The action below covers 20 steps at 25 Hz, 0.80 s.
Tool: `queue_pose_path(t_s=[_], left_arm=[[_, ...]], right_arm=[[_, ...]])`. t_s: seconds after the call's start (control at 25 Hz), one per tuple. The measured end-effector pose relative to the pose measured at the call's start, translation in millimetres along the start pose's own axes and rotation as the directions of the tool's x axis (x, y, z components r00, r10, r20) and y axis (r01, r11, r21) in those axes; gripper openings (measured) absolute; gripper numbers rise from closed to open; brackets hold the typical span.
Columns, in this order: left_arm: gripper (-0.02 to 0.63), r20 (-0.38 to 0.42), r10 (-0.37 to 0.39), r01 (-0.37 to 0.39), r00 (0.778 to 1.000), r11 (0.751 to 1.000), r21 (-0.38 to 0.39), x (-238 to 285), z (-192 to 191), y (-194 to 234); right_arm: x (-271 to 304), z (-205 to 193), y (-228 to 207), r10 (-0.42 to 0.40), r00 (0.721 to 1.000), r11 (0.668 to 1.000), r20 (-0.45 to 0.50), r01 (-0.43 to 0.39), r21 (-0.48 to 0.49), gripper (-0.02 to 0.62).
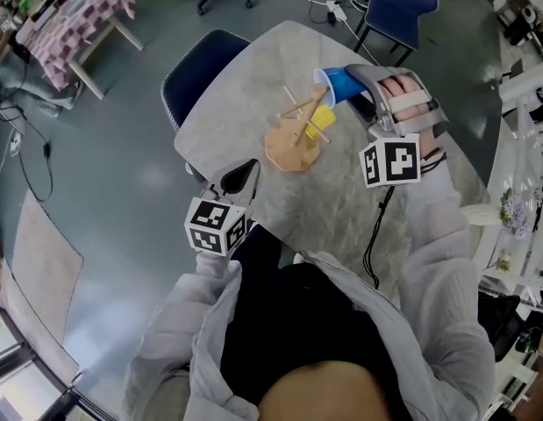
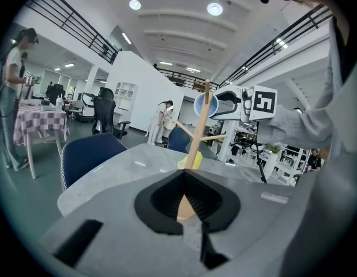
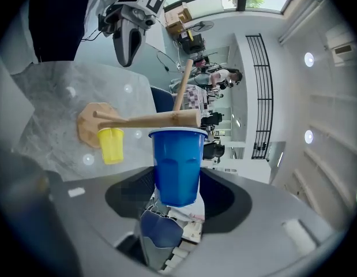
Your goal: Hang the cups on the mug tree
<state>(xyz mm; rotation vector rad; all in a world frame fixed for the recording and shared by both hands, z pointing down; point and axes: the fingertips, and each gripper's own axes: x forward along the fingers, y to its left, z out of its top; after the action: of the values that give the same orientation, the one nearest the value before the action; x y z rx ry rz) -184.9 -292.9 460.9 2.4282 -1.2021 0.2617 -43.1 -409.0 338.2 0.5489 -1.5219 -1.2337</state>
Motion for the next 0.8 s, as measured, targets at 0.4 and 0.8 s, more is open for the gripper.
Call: queue_pose_path(t_s=[0.4, 0.8], left_arm=[[0.006, -0.002, 0.001, -0.001, 1.0, 1.0, -0.015, 0, -4, -3], [0.006, 0.0, 0.009, -0.009, 1.0, 1.0, -0.016, -2, -6, -13]], right_arm=[[1, 1, 5, -0.027, 0.999, 0.992, -0.026, 0.023, -0.126, 0.288], [-8, -2, 6, -0.061, 0.998, 0.998, -0.013, 0.06, -0.024, 0.435]])
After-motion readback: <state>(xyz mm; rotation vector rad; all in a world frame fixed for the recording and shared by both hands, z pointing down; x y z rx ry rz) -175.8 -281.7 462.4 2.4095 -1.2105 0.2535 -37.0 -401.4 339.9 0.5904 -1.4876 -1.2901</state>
